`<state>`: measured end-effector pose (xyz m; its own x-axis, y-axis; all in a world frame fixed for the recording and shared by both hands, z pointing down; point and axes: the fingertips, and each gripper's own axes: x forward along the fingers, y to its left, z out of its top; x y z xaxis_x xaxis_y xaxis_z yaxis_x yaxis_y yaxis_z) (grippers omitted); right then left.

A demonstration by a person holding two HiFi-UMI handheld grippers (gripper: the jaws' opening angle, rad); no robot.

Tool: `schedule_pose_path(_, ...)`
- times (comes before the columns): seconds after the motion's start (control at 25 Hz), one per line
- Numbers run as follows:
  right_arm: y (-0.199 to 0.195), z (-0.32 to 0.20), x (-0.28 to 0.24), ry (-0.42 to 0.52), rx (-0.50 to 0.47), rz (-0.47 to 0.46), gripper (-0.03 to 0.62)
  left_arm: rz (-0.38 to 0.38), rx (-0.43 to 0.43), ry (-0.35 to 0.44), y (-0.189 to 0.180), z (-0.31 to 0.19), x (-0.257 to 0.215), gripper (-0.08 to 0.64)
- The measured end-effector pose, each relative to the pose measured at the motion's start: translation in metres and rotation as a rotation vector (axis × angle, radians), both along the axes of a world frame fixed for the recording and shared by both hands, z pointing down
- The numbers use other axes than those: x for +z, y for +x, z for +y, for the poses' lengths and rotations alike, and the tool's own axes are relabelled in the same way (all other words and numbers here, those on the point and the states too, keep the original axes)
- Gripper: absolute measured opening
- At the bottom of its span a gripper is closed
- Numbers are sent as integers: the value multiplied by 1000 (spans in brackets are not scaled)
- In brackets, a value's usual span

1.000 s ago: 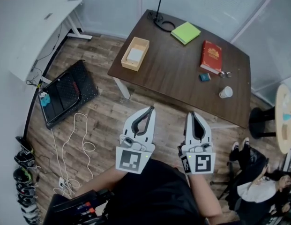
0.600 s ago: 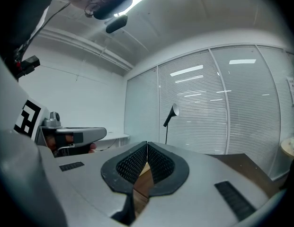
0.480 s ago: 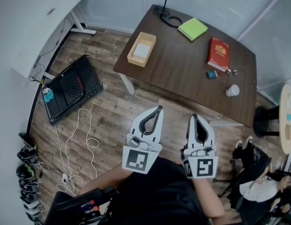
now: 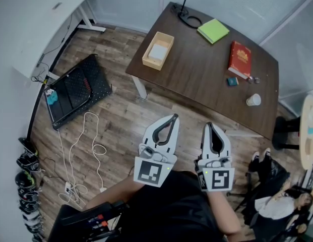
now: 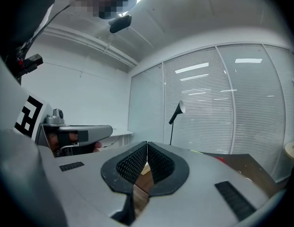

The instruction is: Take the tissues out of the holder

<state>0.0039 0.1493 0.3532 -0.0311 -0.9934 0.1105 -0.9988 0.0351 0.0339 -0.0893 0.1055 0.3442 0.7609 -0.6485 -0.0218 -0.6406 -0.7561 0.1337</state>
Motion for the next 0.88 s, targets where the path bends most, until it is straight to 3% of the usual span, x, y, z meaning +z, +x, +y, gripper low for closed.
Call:
schedule_pose_path(0.24,-4,1,9,-18,-21,0,11,14,-54,-32,-15,-6,9,-2)
schedule_pose_path(0.52,4,-2,7,-5,-34,-1,11,5,-129,19,-30,-29,-1,-2)
schedule_pose_path(0.88,22,-32,3,22,-120,-16,11,-27,-174,46,-5,-29,-6,-2)
